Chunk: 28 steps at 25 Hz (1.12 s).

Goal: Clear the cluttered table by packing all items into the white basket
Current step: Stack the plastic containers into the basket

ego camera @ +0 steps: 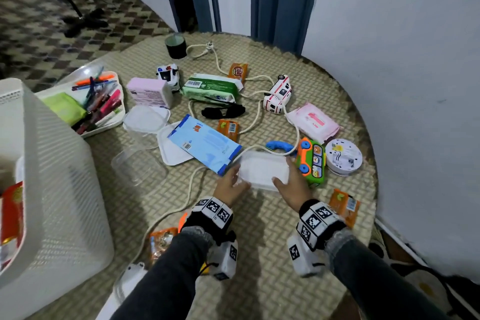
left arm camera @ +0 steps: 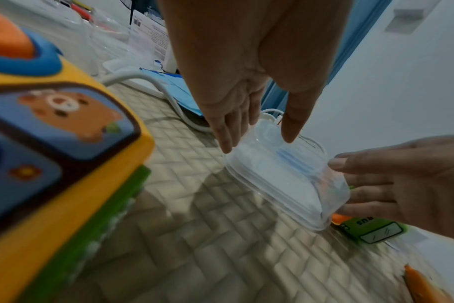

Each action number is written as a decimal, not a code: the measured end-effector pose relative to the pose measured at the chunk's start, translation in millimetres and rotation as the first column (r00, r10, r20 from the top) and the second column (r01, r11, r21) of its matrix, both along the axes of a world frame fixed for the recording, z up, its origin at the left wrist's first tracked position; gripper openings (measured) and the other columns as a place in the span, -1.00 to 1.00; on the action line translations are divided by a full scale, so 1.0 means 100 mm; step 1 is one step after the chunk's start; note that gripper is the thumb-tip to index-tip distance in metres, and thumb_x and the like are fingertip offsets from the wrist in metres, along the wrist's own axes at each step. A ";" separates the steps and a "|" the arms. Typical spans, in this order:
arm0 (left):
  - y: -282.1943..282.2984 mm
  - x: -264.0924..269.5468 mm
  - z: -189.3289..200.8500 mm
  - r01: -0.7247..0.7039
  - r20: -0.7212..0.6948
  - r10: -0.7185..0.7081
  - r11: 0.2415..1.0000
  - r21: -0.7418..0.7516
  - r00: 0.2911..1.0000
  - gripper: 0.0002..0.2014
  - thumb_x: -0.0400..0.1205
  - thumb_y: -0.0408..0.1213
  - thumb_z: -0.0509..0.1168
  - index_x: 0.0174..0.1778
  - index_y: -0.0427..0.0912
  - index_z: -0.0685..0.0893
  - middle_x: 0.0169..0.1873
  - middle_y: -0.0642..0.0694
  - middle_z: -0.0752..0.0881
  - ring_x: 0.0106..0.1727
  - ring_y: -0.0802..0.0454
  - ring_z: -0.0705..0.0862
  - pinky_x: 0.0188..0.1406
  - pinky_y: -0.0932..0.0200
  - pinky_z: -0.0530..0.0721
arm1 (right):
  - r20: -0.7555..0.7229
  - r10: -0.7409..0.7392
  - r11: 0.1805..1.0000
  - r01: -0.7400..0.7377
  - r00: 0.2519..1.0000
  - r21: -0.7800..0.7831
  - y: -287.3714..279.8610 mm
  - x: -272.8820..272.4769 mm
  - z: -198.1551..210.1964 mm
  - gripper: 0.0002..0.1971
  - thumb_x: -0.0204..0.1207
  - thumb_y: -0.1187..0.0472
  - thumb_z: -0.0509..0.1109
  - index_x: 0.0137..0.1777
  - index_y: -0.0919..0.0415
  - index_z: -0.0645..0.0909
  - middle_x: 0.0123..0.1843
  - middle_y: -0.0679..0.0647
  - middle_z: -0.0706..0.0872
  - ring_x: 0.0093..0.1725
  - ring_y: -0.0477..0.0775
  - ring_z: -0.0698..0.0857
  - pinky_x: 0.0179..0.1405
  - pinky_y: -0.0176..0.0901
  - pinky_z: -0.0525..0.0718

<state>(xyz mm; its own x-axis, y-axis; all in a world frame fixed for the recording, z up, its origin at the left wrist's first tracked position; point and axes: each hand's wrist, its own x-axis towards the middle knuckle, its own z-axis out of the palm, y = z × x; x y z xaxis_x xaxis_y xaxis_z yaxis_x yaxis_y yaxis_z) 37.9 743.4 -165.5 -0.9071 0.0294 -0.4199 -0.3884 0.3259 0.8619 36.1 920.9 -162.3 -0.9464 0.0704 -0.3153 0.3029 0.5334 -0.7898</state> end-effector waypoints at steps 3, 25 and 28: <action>0.03 0.02 0.00 -0.044 -0.034 0.043 0.999 -0.027 0.998 -0.41 0.54 -0.46 0.41 0.50 -0.26 0.40 0.42 -0.20 0.50 0.34 -0.10 0.54 0.18 0.11 0.56 | -0.023 0.002 1.000 -0.001 1.000 0.028 0.02 0.00 -0.06 -0.27 0.56 0.27 0.41 0.63 0.38 0.12 0.62 0.25 0.27 0.61 0.20 0.26 0.55 -0.03 0.27; -0.34 1.32 0.58 -0.585 -0.237 0.625 0.780 0.222 0.744 -0.50 0.44 -0.14 0.53 0.25 -0.14 0.55 0.22 -0.05 0.63 0.24 0.05 0.62 0.02 0.29 0.67 | -0.186 -0.117 0.827 -0.008 0.976 -0.563 -0.33 0.67 0.39 -0.71 0.37 0.09 0.58 -0.02 0.13 0.58 0.00 0.03 0.70 0.07 0.12 0.70 0.06 0.03 0.72; -0.49 1.48 0.57 -0.632 -0.173 0.674 0.735 0.245 0.718 -0.43 0.40 -0.06 0.52 0.28 -0.20 0.57 0.21 -0.07 0.66 0.23 0.05 0.64 0.10 0.24 0.67 | -0.127 -0.099 0.800 0.003 0.987 -0.601 -0.44 0.79 0.44 -0.62 0.34 0.24 0.61 0.09 0.21 0.55 -0.01 0.18 0.69 0.01 0.11 0.69 0.04 -0.04 0.72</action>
